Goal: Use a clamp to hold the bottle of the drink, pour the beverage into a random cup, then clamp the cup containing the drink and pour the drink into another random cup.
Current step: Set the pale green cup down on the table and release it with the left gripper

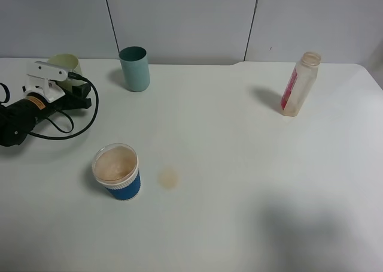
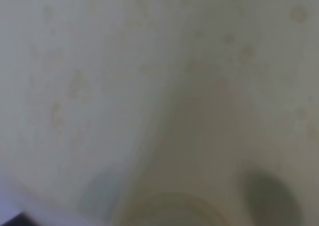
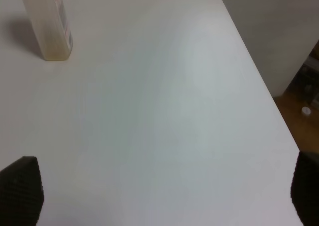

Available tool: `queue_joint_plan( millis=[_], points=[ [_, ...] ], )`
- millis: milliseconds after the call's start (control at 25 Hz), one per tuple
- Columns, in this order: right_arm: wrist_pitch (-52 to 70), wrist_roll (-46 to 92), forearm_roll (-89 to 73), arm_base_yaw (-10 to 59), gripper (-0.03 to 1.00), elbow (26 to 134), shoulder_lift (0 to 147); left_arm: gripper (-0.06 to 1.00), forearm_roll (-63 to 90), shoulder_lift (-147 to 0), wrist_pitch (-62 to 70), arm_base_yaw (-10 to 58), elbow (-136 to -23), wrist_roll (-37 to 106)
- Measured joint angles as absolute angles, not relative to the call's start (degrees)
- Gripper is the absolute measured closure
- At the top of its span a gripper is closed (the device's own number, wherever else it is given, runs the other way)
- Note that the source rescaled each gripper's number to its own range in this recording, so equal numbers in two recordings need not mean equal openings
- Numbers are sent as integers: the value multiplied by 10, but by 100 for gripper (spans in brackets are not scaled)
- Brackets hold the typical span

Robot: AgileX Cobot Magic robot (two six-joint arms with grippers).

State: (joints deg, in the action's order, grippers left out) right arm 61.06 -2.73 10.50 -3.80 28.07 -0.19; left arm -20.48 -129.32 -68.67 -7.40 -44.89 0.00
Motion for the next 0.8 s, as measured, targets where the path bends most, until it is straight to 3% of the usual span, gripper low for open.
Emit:
queue_joint_plan(
  millis=[800],
  points=[
    [611, -27, 105, -38, -3, 281, -2, 93, -201, -1293, -690, -74, -449, -56]
  ],
)
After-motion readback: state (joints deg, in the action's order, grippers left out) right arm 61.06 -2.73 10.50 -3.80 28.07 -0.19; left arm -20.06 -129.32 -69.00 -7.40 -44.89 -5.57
